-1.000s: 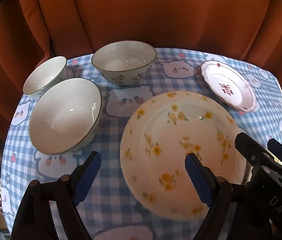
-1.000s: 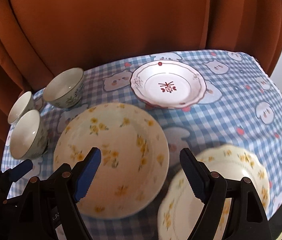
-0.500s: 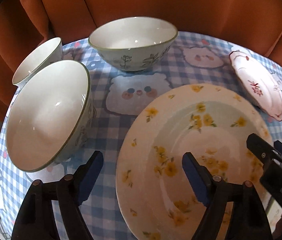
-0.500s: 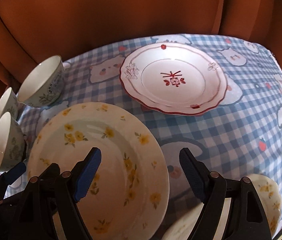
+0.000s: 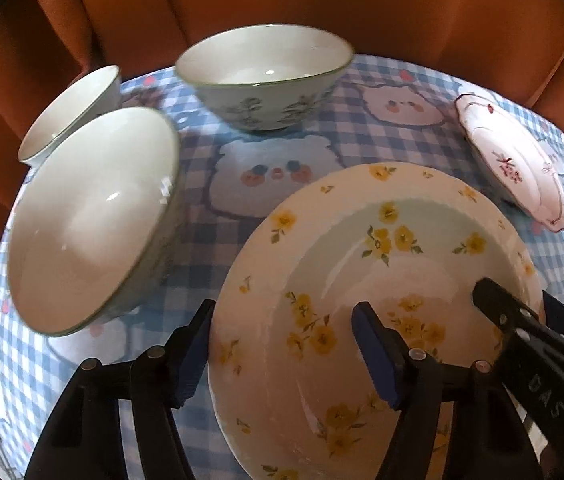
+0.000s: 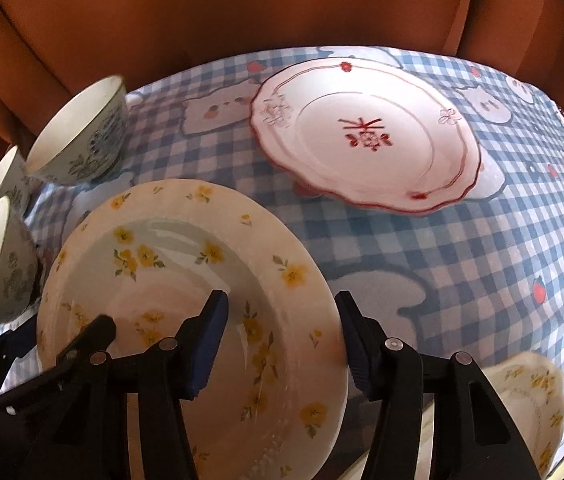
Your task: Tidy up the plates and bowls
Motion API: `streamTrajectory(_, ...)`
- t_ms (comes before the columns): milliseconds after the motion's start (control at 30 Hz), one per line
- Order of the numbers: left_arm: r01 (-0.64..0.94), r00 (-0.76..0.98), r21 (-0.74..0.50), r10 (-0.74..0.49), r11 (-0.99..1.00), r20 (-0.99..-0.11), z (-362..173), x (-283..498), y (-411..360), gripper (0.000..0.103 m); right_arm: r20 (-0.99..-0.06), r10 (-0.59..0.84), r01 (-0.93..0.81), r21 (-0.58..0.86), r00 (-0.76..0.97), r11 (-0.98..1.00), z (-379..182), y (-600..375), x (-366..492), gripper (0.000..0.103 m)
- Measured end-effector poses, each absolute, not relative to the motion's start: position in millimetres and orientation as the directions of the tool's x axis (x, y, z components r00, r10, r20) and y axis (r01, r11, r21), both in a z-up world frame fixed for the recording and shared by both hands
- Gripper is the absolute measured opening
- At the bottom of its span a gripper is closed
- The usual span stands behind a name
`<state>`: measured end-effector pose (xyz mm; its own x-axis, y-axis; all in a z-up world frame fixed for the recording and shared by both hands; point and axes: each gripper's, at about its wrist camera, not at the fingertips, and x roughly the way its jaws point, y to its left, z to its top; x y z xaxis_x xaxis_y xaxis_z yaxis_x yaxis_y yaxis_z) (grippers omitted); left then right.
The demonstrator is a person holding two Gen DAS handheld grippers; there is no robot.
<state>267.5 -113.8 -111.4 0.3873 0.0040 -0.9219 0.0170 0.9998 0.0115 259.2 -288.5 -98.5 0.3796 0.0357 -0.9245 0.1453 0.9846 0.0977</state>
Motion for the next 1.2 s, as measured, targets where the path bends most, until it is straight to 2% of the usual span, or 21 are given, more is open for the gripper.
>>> streamTrajectory(533, 0.01, 0.332, 0.035, 0.03, 0.999, -0.943, -111, 185, -64, 0.07, -0.949, 0.057, 0.09, 0.089, 0.311, 0.992, -95, -227, 190, 0.058)
streamTrajectory(800, 0.019, 0.351, 0.047, 0.037, 0.999, -0.936, -112, 178, -64, 0.071, -0.953, 0.052, 0.096, 0.084, 0.299, 0.992, -96, -215, 171, 0.062)
streamTrajectory(1200, 0.05, 0.351, 0.051, 0.031, 0.997, -0.936, -104, 167, -60, 0.07, -0.957, 0.028, 0.075, 0.051, 0.288, 0.996, -92, -210, 171, 0.062)
